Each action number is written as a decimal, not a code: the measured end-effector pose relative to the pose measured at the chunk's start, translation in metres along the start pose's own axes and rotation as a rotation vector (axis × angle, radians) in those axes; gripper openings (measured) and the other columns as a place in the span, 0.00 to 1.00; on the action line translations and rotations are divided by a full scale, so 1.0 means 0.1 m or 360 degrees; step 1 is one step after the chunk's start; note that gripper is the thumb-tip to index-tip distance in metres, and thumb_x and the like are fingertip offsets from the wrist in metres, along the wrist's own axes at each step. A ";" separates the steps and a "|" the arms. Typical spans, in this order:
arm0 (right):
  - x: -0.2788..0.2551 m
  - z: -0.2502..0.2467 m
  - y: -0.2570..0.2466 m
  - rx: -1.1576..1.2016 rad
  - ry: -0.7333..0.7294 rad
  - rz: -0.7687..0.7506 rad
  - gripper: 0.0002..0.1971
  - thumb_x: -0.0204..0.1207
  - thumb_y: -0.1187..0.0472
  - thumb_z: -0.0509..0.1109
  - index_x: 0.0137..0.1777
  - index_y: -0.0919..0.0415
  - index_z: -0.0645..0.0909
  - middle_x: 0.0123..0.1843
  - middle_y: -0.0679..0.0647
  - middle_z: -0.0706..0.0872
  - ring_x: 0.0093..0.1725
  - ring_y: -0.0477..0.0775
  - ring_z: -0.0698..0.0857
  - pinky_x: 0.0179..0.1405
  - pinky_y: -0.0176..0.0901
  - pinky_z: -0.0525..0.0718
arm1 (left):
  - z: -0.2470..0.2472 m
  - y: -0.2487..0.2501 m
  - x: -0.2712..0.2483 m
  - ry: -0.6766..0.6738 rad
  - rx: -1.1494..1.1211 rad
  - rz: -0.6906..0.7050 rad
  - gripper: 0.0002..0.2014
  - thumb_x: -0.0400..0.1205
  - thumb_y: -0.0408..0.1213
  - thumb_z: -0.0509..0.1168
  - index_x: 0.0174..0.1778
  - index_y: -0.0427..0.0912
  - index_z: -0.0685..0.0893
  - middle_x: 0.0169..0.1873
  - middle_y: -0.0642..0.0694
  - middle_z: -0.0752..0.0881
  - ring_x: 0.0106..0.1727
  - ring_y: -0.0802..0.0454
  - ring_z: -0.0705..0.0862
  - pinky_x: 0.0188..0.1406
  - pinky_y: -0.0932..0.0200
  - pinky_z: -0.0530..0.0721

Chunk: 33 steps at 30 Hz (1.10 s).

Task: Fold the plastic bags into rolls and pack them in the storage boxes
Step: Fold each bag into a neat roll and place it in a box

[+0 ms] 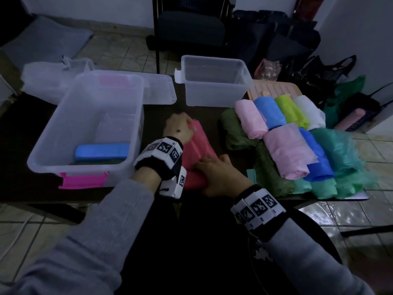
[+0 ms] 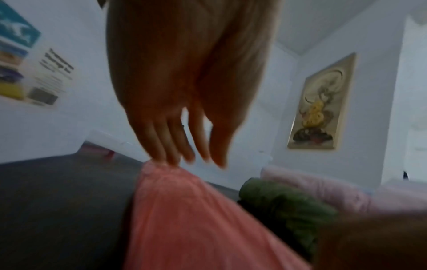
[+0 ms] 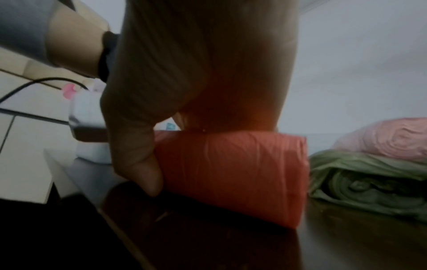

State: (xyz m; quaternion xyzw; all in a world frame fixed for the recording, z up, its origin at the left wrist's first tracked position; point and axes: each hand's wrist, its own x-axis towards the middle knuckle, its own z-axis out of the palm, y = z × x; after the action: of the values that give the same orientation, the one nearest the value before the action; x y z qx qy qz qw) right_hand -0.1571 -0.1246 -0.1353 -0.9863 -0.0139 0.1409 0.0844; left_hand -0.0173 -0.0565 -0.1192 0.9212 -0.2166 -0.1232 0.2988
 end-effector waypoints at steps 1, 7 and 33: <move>0.01 0.00 -0.01 -0.0025 -0.0002 -0.0010 0.30 0.66 0.51 0.72 0.70 0.52 0.73 0.63 0.51 0.78 0.67 0.53 0.73 0.63 0.53 0.62 | 0.05 -0.05 -0.01 -0.0252 0.0095 0.0091 0.18 0.82 0.38 0.65 0.68 0.41 0.78 0.70 0.39 0.77 0.70 0.43 0.75 0.69 0.52 0.73; 0.04 0.03 -0.02 0.0166 -0.0106 -0.0076 0.32 0.64 0.55 0.76 0.69 0.60 0.72 0.64 0.58 0.77 0.65 0.61 0.75 0.65 0.51 0.74 | 0.16 -0.18 -0.02 -0.0931 0.0630 0.0240 0.31 0.86 0.51 0.52 0.83 0.50 0.47 0.83 0.40 0.40 0.83 0.40 0.40 0.81 0.43 0.43; 0.01 0.00 0.08 0.0455 -0.0069 -0.0064 0.30 0.69 0.48 0.77 0.71 0.51 0.76 0.70 0.50 0.75 0.70 0.53 0.72 0.67 0.54 0.71 | 0.20 -0.35 -0.05 -0.0781 0.0430 0.0324 0.38 0.84 0.50 0.59 0.83 0.48 0.44 0.83 0.44 0.40 0.84 0.44 0.41 0.82 0.43 0.46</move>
State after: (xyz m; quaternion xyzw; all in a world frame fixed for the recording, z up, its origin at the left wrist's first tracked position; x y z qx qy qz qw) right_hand -0.1564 -0.1324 -0.1370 -0.9605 -0.0153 0.1609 0.2265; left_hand -0.0171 -0.0389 -0.1554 0.8689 -0.3882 -0.2815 0.1230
